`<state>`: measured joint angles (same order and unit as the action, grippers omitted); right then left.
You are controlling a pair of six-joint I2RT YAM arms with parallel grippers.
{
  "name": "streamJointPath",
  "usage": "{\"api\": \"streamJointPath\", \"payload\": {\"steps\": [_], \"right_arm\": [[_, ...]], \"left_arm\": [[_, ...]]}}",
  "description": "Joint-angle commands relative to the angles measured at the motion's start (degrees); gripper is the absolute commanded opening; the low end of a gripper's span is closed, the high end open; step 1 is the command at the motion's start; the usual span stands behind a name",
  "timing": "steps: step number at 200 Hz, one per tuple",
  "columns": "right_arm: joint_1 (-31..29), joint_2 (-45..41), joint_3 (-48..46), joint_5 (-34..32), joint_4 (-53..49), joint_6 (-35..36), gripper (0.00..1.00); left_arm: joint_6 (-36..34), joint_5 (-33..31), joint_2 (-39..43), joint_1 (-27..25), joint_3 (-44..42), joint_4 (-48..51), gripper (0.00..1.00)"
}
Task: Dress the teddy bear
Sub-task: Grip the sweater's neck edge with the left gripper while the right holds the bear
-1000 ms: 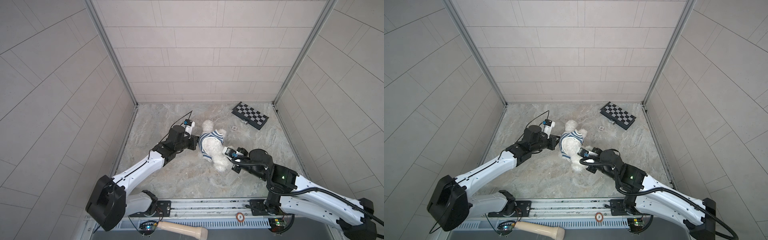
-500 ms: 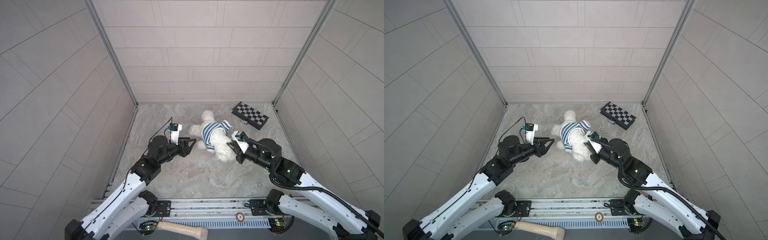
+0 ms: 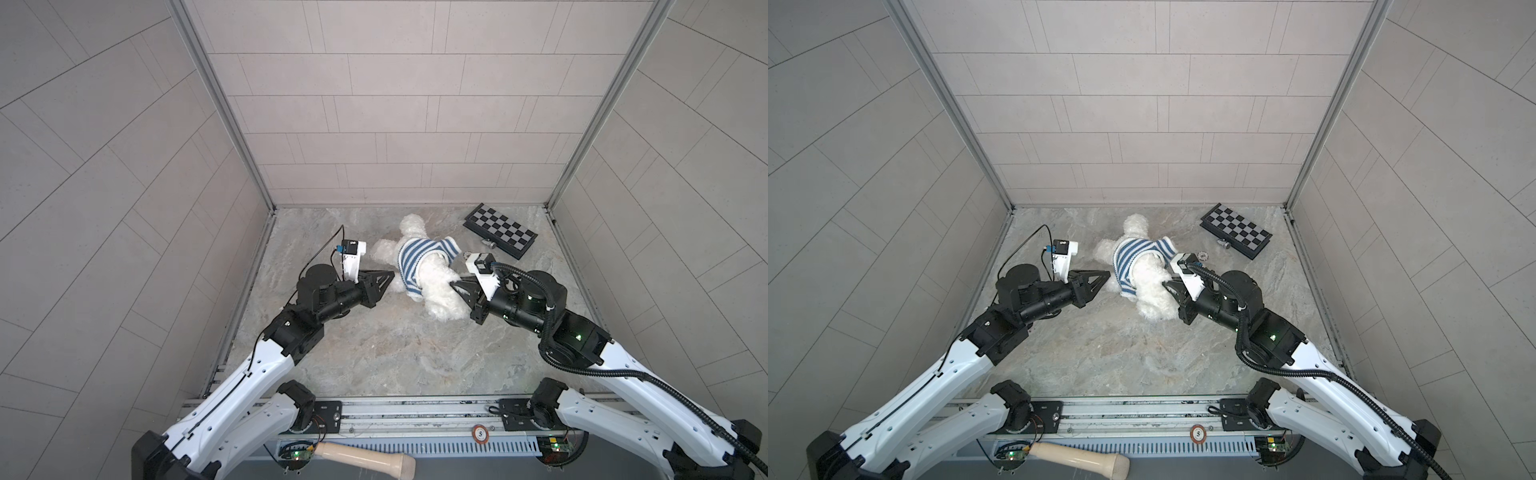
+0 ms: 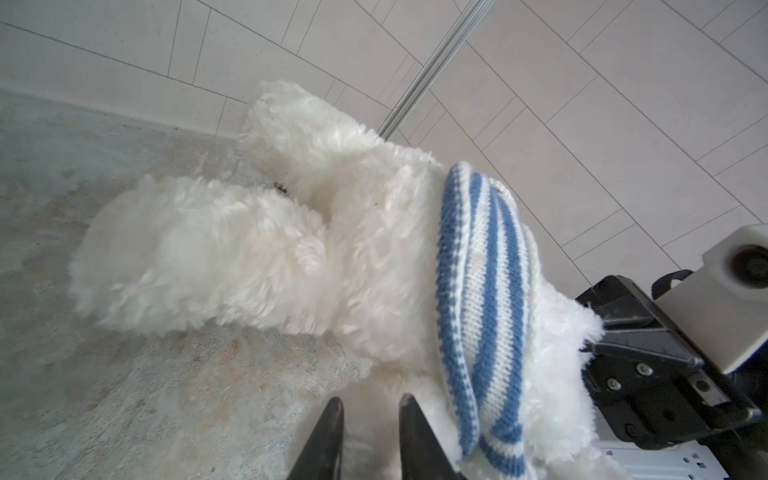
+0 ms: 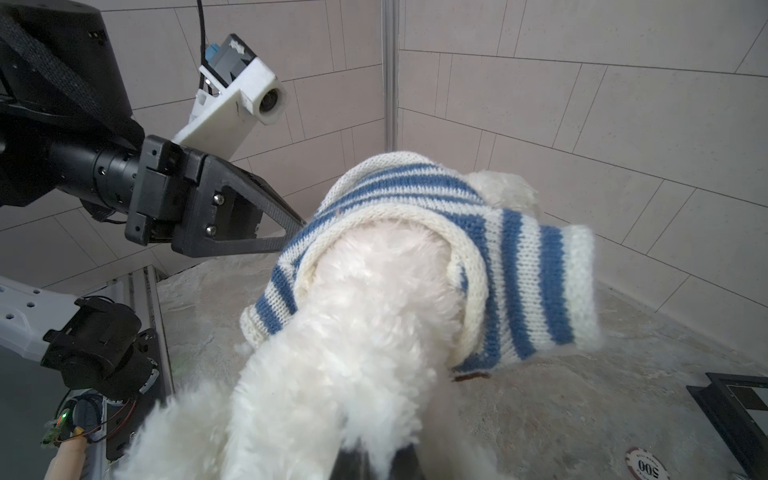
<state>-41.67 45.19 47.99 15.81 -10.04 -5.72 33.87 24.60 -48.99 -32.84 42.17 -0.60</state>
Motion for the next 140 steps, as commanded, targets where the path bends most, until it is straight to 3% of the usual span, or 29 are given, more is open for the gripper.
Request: {"api": "streamJointPath", "payload": {"steps": [1,12,25,74,128,140], "right_arm": [[0.0,-1.2,0.8,0.8,4.4,-0.8,0.0],[0.0,-1.0,0.7,1.0,4.5,-0.8,0.0],[0.0,-0.8,0.4,1.0,4.8,-0.9,0.0],[0.0,-0.9,0.1,0.9,5.1,-0.4,0.0],[0.0,-1.0,-0.5,1.6,5.6,-0.6,0.0],[0.0,-1.2,-0.5,1.7,5.6,-0.7,0.0]], "left_arm": [[0.7,1.2,0.6,-1.3,1.7,-2.8,0.37],[1.4,1.2,0.4,-2.0,1.4,-3.5,0.45],[1.7,1.5,-0.5,-2.6,1.7,-4.3,0.46],[1.6,0.8,-3.0,-4.9,3.1,-5.3,0.36],[0.5,-0.3,-5.5,-5.3,4.6,-5.8,0.36],[0.0,-0.3,-6.6,-5.3,5.2,-5.7,0.29]]}}
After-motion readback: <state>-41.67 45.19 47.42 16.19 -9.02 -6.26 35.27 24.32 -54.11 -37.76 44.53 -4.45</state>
